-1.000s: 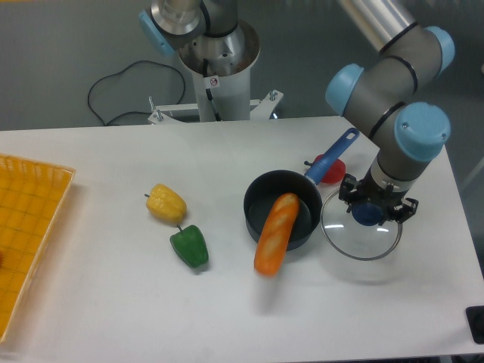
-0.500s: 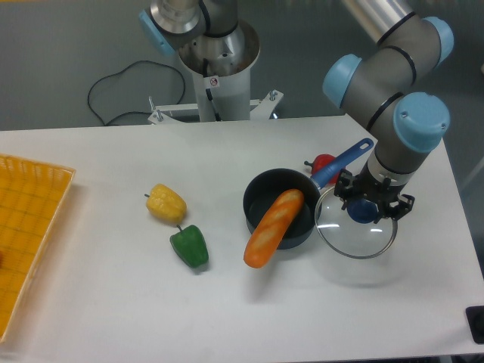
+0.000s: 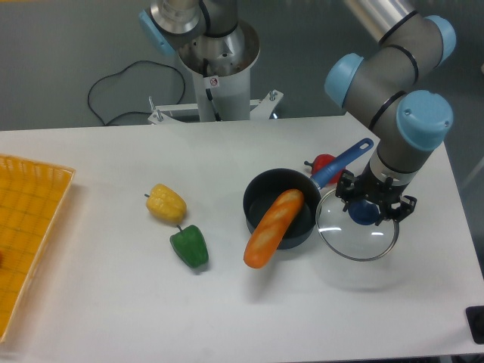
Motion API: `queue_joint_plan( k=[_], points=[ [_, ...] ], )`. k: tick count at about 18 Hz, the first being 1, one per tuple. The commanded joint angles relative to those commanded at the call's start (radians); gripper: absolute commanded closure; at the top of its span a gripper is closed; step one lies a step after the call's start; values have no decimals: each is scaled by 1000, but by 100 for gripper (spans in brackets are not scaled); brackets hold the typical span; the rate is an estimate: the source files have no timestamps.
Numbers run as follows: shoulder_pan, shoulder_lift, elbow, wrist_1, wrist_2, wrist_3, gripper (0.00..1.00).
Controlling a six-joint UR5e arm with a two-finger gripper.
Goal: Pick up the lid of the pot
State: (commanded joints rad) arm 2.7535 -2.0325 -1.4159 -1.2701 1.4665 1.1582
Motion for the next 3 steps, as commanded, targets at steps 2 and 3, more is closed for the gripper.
queue_joint_plan(
  k=[2,3],
  points=[
    [0,0,0,2,0,0,45],
    [0,0,0,2,0,0,45]
  ],
)
